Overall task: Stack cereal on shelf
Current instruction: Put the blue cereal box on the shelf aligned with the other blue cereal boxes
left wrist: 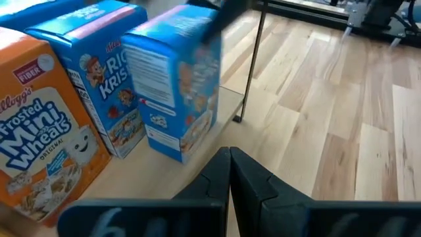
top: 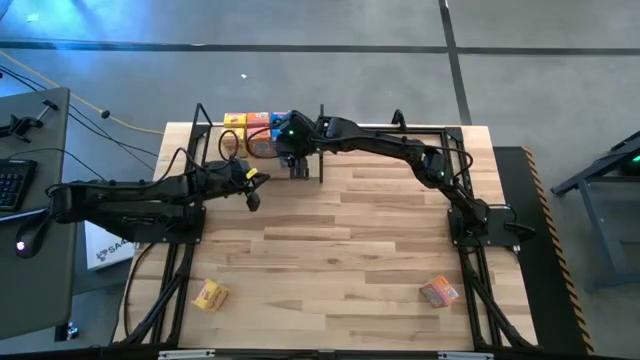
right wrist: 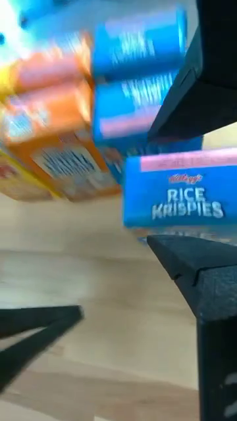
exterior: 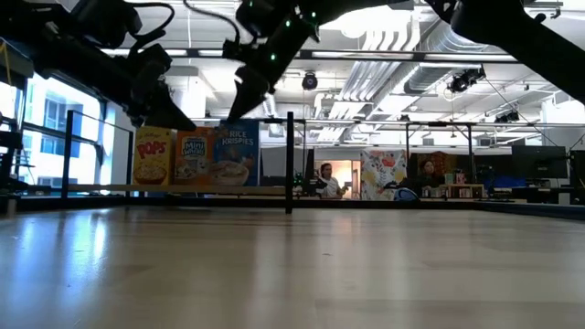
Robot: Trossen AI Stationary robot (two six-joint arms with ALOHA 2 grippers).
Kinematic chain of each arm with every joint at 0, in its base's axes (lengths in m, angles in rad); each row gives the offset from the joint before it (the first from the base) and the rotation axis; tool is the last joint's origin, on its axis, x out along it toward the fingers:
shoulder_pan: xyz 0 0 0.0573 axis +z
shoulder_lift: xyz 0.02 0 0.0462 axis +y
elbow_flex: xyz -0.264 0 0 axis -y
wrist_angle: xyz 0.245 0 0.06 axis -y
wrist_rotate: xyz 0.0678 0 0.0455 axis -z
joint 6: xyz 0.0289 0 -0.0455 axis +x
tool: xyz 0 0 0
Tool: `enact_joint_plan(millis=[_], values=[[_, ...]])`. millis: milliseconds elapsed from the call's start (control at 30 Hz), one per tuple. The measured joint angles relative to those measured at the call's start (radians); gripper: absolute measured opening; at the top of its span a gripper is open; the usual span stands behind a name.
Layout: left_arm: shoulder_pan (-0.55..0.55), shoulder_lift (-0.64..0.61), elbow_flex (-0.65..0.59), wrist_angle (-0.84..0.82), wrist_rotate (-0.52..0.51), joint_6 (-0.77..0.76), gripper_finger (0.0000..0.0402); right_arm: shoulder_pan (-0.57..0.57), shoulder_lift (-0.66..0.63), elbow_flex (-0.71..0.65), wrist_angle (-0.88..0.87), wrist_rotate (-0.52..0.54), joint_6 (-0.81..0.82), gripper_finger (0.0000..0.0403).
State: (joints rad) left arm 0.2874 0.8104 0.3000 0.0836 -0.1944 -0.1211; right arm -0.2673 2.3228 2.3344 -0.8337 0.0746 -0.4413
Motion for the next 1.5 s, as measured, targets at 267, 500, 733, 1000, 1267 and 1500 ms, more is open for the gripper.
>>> enact_joint_plan(millis=[267,500,733,1000,1267,1500], values=[[0.001,0.011,0.000,0.022,-0.024,0.018,0.0000,0.030,-0.075,0.005,-0.146,0.119,-0.036,0.0207],[0.002,0.085,0.000,0.087,-0.044,0.028,0.0000,0.000,-0.071,-0.030,-0.260,0.098,0.060,0.0110],[0.009,0.165,0.000,0.137,-0.132,0.038,0.0000,-0.001,-0.073,-0.095,-0.165,0.076,0.066,0.0008],[0.043,0.216,0.000,0.193,-0.133,0.052,0.0000,-0.001,-0.071,-0.127,-0.095,0.040,0.069,0.0001],[0.075,0.267,0.000,0.248,-0.131,0.079,0.0000,-0.001,-0.052,-0.127,-0.064,0.022,0.074,0.0001],[0.080,0.281,0.000,0.277,-0.124,0.080,0.0000,-0.004,-0.042,-0.127,-0.029,0.029,0.075,0.0001]])
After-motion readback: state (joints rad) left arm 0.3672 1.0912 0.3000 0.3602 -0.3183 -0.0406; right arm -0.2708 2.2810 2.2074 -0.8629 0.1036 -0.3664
